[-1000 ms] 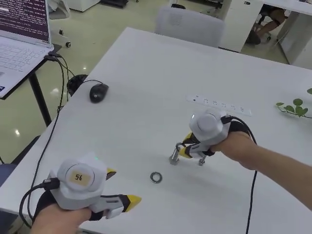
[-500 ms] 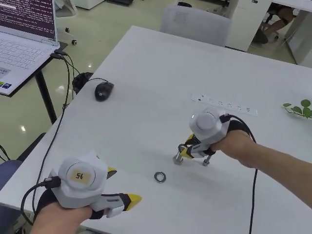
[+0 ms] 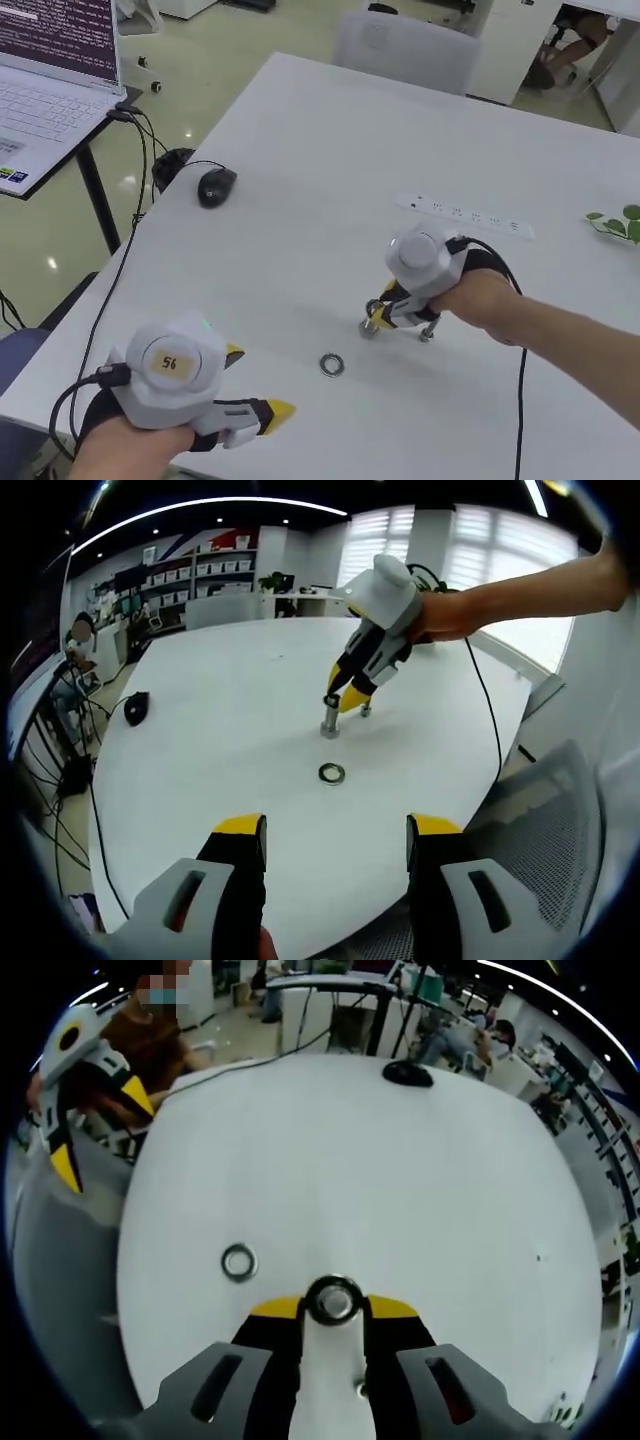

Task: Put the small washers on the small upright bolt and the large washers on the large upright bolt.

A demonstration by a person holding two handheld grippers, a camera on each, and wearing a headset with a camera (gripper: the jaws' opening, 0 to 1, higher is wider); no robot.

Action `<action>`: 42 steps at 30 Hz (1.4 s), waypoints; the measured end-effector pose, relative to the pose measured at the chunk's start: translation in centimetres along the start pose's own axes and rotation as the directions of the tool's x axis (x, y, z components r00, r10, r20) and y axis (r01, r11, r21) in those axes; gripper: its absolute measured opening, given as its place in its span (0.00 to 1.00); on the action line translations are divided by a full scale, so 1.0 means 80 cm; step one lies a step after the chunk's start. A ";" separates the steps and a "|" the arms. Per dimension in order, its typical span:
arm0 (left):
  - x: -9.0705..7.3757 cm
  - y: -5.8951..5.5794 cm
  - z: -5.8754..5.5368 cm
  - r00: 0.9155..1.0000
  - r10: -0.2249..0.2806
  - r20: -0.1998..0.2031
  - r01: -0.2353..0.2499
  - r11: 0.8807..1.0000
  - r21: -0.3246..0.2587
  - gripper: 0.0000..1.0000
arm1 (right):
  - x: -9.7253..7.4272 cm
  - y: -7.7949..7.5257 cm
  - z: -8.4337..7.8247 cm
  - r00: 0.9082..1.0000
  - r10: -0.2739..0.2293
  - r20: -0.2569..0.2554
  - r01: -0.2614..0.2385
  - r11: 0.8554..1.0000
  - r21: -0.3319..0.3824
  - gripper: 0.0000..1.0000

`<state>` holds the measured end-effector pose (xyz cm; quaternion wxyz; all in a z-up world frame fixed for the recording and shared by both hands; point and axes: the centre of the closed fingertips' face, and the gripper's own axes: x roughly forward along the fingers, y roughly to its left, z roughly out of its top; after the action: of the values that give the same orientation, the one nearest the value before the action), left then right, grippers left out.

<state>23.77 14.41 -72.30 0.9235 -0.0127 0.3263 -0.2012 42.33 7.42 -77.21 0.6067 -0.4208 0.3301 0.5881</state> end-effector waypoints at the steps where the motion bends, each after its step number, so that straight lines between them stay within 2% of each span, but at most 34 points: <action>1: 0.000 0.000 -0.001 1.000 0.000 -0.002 0.000 1.000 0.001 0.56 | 0.002 0.001 -0.001 1.000 0.001 -0.005 -0.001 1.000 0.000 0.23; 8: -0.002 0.002 -0.001 1.000 0.004 -0.001 -0.004 1.000 -0.001 0.56 | 0.021 0.001 -0.013 0.999 -0.006 -0.040 0.008 0.999 0.042 0.23; 14: -0.003 0.002 0.001 1.000 0.004 0.000 -0.004 1.000 -0.003 0.56 | 0.035 0.003 -0.019 0.999 -0.007 -0.045 0.012 0.995 0.103 0.23; 21: -0.001 0.002 0.001 1.000 0.004 -0.003 -0.004 1.000 -0.004 0.56 | 0.046 0.004 -0.024 0.999 -0.009 -0.053 0.016 0.991 0.131 0.24; 24: -0.001 0.002 0.001 1.000 0.004 -0.004 -0.004 1.000 -0.002 0.56 | 0.045 0.002 -0.022 0.999 -0.009 -0.045 0.015 0.989 0.147 0.24; 29: -0.001 0.002 0.000 1.000 0.005 -0.006 -0.005 1.000 0.000 0.56 | 0.038 0.008 -0.027 0.999 -0.013 -0.043 0.019 0.992 0.124 0.24; 33: -0.001 0.002 -0.002 1.000 0.005 -0.007 -0.005 1.000 -0.002 0.56 | 0.033 0.011 -0.037 0.999 -0.016 -0.035 0.021 0.987 0.158 0.24; 36: 0.000 0.000 -0.003 1.000 0.002 -0.009 -0.002 1.000 0.002 0.56 | 0.030 0.019 -0.049 0.999 -0.016 -0.049 0.024 0.986 0.165 0.24; 42: 0.002 -0.006 0.000 1.000 -0.005 -0.005 0.005 1.000 0.006 0.56 | 0.024 0.039 -0.059 0.998 -0.011 -0.061 0.021 0.987 0.161 0.23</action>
<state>23.72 13.93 -72.28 0.9222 -0.0102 0.3278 -0.2048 39.89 3.86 -81.34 0.6334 -0.3903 0.3915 0.5415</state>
